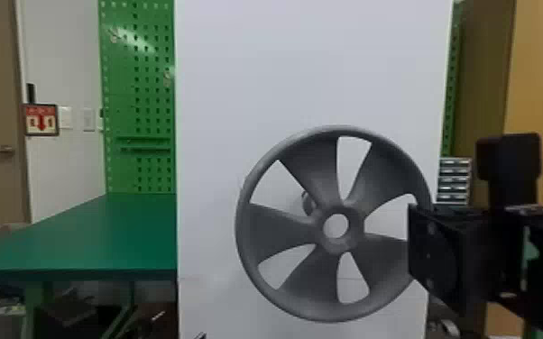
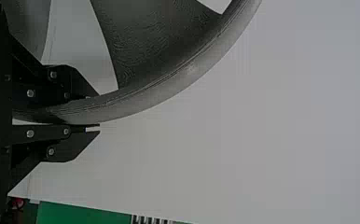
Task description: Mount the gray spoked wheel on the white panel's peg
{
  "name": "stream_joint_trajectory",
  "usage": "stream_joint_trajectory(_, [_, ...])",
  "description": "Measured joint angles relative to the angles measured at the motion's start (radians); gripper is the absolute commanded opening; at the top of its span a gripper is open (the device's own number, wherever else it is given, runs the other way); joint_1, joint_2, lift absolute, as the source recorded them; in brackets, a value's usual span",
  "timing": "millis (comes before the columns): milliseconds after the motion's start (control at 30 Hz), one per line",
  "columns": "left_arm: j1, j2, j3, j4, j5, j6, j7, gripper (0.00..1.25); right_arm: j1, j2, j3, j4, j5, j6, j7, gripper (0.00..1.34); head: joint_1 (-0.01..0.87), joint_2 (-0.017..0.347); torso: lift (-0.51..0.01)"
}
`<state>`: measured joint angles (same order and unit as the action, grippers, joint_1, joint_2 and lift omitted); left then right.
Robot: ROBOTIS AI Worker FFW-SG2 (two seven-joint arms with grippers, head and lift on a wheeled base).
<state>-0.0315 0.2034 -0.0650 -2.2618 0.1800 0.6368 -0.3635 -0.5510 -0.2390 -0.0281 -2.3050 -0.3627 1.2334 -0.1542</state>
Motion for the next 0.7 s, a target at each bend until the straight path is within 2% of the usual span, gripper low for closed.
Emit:
stream_joint_trajectory(167, [-0.003,0.002,-0.005,0.003,0.001,0.002,0.000,0.74,-0.024,0.002,-0.003,0.023,-0.069,-0.006,-0.076,0.20,0.123,-0.008,-0.407])
stream_joint_trajectory(333, [-0.006,0.004,-0.007,0.005,0.002,0.003,0.000,0.74,-0.046,0.015,0.005,0.036,-0.117,-0.012,-0.124,0.20,0.123,-0.008,-0.407])
stream_joint_trajectory(700, [-0.010,0.008,-0.011,0.007,0.003,0.003,0.002,0.74,-0.067,0.036,0.032,0.055,-0.157,-0.025,-0.148,0.20,0.123,-0.008,-0.407])
